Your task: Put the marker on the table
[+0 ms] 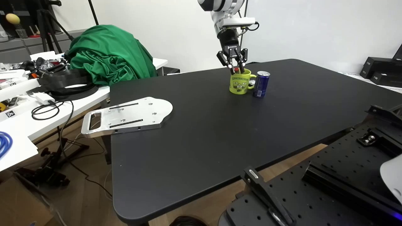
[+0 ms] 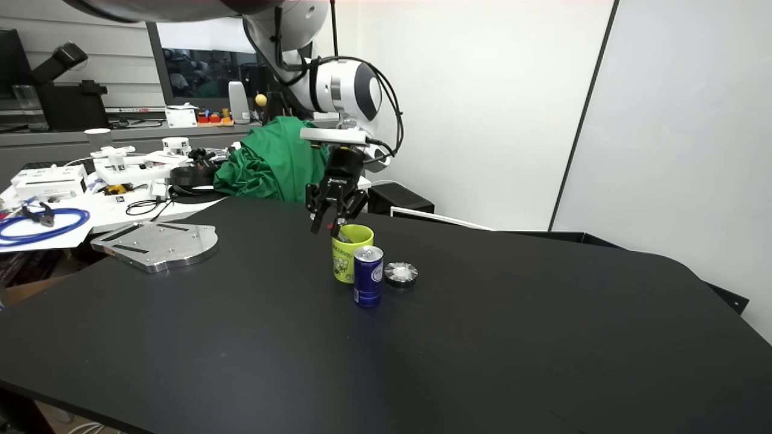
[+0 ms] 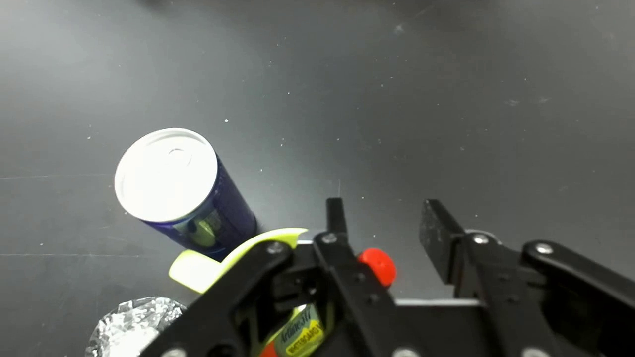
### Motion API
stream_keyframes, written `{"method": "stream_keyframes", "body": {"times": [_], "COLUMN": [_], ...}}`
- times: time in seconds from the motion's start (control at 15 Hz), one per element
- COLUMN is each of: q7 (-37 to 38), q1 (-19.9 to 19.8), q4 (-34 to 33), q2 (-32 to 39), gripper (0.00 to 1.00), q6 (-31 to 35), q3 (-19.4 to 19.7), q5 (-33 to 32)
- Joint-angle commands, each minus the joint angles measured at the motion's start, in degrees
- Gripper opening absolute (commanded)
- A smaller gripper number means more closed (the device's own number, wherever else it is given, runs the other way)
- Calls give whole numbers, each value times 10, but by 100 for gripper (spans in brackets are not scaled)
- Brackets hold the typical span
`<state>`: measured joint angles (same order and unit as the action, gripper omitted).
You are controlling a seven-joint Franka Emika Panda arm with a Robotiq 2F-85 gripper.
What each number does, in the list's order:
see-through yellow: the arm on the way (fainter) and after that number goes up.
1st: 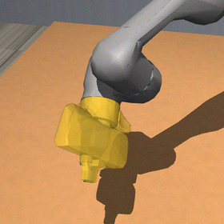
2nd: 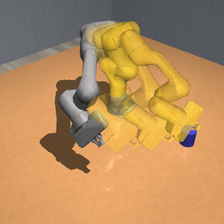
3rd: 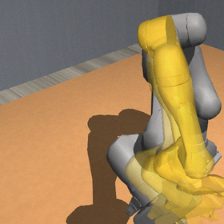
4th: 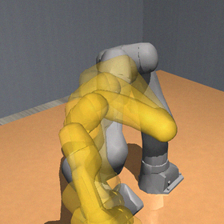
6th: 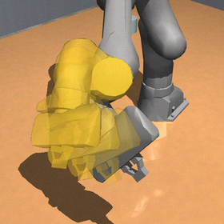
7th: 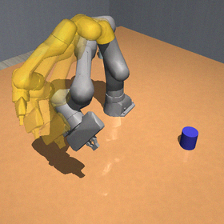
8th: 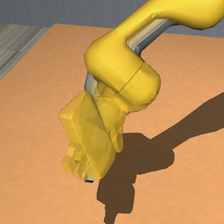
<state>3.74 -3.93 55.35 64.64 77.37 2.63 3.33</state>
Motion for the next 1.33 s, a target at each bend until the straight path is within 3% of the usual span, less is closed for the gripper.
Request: {"method": "stream_keyframes", "body": {"times": [0.0, 0.2, 0.47, 0.53, 0.67, 1.27], "q7": [21, 61, 121, 129, 143, 176], "q1": [-4, -15, -29, -32, -34, -30], "q4": [-38, -46, -44, -43, -43, -52], "q2": [17, 24, 31, 32, 36, 36], "gripper": [76, 96, 100, 75, 70, 8], "q6": [-13, -6, 9, 15, 19, 6], "q3": [1, 6, 17, 18, 21, 18], "q5": [3, 18, 45, 48, 53, 63]}}
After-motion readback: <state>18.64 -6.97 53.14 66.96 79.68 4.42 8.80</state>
